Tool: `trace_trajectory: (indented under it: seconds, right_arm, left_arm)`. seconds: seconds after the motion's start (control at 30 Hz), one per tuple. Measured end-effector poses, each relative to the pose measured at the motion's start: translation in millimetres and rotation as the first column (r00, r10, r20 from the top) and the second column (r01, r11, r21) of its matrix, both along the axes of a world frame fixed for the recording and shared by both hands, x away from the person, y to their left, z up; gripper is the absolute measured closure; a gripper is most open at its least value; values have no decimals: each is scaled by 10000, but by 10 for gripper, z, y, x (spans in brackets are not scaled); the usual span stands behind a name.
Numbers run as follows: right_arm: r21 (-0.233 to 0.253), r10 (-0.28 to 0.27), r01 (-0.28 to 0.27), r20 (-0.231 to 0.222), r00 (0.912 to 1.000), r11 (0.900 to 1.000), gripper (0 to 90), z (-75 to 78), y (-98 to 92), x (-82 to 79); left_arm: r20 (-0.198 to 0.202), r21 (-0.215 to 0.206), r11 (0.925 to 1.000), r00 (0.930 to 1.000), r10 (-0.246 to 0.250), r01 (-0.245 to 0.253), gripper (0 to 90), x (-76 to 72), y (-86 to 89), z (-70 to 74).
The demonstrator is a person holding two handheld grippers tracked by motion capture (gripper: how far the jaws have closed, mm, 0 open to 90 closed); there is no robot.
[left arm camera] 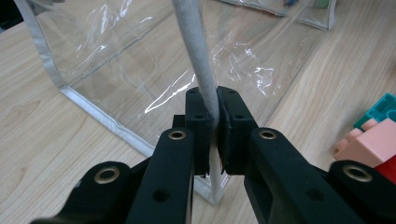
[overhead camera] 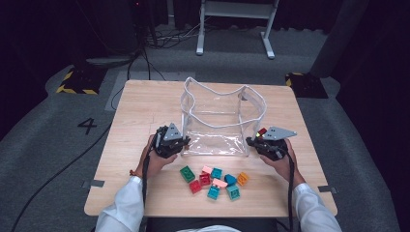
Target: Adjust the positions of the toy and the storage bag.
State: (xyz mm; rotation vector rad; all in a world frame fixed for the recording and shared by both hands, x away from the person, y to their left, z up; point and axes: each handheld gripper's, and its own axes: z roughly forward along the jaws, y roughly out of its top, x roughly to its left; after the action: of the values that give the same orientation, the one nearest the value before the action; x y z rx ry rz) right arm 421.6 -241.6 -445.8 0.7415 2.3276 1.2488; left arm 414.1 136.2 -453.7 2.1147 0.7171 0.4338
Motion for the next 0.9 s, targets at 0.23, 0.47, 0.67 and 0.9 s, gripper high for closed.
trace_trajectory:
  seconds: [0.23, 0.47, 0.67, 0.9]
  right_arm:
    - [177, 228, -225, -192, 9996, 9996, 857, -21, 5, -77]
    - [85, 553, -551, -282, 9981, 9984, 850, -55, -3, -176]
    - [-7, 740, -740, -235, 9970, 9973, 845, -54, 15, -258]
    - [-170, 931, -936, -287, 9952, 9955, 664, -47, -38, -306]
  left_arm:
    - [-43, 231, 9997, 10000, -82, 83, 844, -65, 52, -5]
    - [-77, 319, 9994, 9999, -150, 153, 844, -149, 82, -9]
    - [-43, 478, 9988, 9999, -115, 117, 834, -228, 80, 4]
    - [-171, 500, 9985, 9997, -198, 206, 794, -288, 105, -12]
